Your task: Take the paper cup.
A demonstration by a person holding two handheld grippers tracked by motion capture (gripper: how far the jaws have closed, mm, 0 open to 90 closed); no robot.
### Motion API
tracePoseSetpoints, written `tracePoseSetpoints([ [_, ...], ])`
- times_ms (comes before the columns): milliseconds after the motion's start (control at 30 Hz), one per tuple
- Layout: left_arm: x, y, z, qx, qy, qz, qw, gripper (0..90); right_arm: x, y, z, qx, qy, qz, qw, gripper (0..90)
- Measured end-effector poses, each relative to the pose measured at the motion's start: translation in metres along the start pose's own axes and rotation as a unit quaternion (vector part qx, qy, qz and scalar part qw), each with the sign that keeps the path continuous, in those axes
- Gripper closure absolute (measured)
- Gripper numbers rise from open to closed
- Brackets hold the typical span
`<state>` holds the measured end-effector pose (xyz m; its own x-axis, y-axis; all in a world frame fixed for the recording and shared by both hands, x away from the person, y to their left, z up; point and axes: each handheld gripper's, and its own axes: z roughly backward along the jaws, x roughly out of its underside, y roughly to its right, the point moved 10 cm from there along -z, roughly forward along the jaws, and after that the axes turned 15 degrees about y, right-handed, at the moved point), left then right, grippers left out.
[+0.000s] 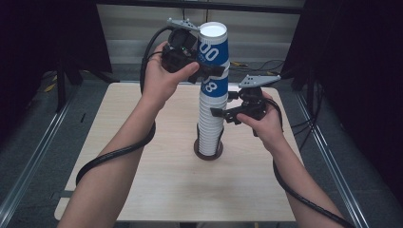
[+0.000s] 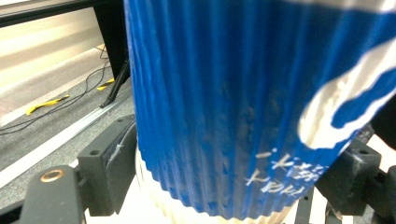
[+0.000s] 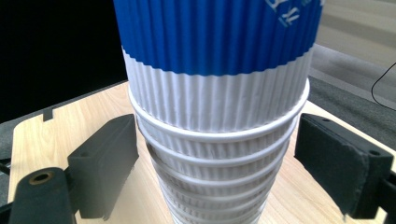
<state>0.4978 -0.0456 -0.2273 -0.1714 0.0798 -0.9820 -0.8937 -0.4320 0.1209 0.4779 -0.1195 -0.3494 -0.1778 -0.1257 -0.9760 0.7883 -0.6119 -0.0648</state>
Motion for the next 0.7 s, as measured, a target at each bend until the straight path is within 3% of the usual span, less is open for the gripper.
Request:
tracePoseSetpoints([
  [400,-0.014,-0.003,0.013,-0.004,0.012,-0.001,0.9999,17.7,0.000,0.000,-0.002,-0.001,0.002,0.004,1.0000,13.8],
  [700,-0.007,-0.010,0.036,-0.010,0.027,0.003,0.9996,17.7,0.002,-0.001,-0.001,0.000,0.002,0.004,1.0000,14.5],
])
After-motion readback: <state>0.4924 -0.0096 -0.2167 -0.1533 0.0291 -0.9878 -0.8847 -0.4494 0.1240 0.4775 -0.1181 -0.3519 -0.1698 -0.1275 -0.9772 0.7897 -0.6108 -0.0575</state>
